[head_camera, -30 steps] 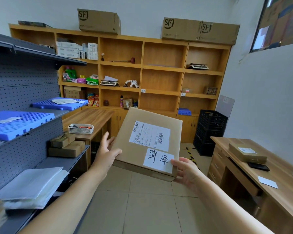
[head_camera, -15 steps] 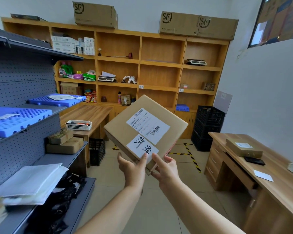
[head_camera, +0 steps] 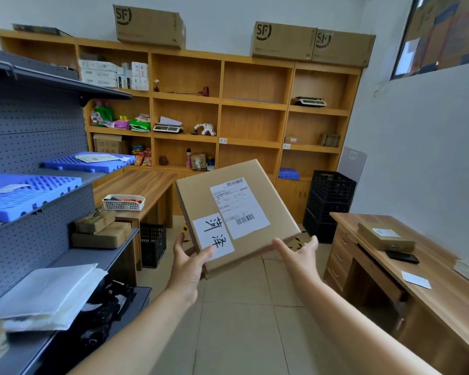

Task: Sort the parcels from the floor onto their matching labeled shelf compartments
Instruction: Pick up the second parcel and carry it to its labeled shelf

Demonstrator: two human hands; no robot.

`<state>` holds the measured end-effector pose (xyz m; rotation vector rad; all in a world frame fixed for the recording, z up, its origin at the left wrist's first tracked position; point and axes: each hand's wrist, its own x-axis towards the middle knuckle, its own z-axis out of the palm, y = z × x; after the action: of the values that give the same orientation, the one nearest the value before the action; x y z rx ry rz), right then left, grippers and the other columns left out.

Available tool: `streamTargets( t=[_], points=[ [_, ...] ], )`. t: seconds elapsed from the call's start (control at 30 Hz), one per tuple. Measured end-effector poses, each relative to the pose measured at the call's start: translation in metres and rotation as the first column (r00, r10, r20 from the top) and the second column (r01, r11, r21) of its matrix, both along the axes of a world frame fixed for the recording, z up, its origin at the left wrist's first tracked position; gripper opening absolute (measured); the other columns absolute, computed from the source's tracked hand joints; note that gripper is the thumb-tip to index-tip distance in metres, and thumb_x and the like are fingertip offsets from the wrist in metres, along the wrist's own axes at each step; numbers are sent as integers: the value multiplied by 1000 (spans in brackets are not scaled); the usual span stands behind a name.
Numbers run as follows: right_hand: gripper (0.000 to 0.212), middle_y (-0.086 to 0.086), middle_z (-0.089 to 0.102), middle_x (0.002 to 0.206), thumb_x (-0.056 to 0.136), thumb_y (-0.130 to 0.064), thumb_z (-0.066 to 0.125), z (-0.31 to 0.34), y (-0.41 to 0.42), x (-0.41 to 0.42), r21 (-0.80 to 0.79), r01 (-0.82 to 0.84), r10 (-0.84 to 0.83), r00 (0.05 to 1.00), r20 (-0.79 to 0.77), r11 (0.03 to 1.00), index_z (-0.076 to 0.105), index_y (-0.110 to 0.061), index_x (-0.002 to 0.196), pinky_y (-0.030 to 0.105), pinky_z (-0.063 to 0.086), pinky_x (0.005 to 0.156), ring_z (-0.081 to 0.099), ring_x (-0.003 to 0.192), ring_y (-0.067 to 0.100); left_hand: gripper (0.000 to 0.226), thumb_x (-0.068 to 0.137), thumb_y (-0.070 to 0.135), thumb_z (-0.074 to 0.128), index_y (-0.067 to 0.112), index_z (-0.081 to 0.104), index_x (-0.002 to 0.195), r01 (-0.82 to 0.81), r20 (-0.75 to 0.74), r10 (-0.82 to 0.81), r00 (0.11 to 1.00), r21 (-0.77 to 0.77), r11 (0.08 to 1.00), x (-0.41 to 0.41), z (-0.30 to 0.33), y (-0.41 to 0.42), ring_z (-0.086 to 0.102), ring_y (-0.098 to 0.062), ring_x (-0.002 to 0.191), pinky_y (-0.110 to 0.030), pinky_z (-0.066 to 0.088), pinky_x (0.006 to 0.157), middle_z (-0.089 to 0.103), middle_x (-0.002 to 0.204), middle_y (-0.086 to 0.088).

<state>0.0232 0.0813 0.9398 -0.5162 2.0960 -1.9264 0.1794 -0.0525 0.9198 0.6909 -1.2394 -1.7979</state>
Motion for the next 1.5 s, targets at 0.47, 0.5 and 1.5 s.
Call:
streamTargets(
  t=[0.47,0.5,1.5],
  points=[
    [55,-4,60,116,77,-28,71,1,12,4,27,-83,87,971,-221,996,42,-34,124,42,52,92,60,106,17,62,86,1,58,28,36,136,205,74,-193,978,-233,951,22,20,-26,56,-20,111,-30,44,90,61,110,7],
    [56,-4,60,117,78,-26,70,2,10,5,16,-86,87,971,-223,996,42,-33,125,42,52,92,59,106,16,62,86,2,58,29,35,137,206,84,-191,978,-249,946,22,22,-28,56,-19,111,-31,44,91,60,110,8],
    [56,-5,59,116,79,-20,69,-67,-38,-134,4,67,-66,988,-141,998,43,-27,128,35,49,92,57,107,16,72,88,9,57,25,18,146,323,367,-203,908,-302,897,-144,-36,-84,54,-11,102,-25,38,88,53,117,6]
  ],
)
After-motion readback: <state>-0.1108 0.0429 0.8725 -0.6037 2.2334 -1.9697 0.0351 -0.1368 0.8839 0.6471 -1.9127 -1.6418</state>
